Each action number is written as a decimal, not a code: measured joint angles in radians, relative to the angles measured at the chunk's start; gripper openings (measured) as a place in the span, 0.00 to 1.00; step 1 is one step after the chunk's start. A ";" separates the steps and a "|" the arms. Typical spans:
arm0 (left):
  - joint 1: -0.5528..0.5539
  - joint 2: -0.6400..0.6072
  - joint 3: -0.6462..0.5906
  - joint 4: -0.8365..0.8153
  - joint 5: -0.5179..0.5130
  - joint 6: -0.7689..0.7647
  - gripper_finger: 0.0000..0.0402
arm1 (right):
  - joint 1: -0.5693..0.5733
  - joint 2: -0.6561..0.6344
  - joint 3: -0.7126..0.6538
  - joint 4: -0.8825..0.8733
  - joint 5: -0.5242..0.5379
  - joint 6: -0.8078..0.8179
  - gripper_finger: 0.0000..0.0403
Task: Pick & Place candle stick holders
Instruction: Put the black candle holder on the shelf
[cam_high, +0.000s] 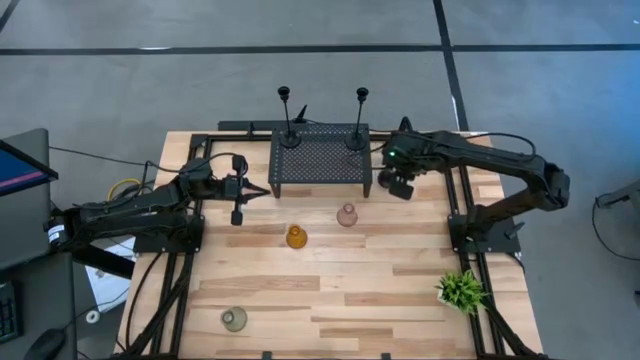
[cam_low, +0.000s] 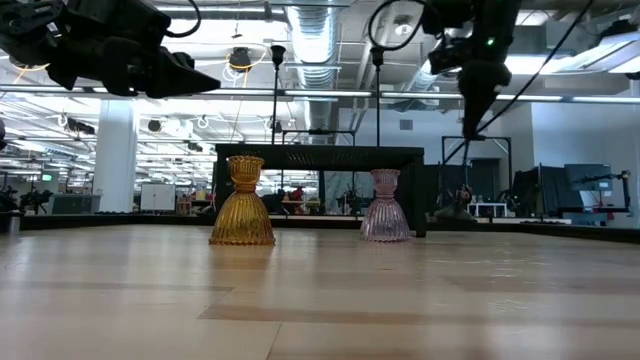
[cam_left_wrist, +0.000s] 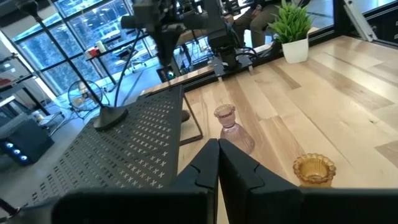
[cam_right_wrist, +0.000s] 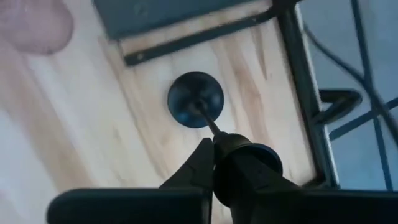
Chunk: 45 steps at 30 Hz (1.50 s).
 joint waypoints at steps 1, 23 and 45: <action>0.000 0.000 0.000 0.000 -0.003 0.000 0.02 | 0.000 -0.009 0.008 -0.022 -0.005 0.007 0.02; 0.000 0.000 0.000 0.000 -0.006 0.000 0.02 | 0.112 0.140 0.717 -0.300 -0.107 0.076 0.01; 0.000 0.000 0.000 0.000 -0.005 0.000 0.02 | 0.038 0.581 1.129 -0.392 -0.228 -0.186 0.01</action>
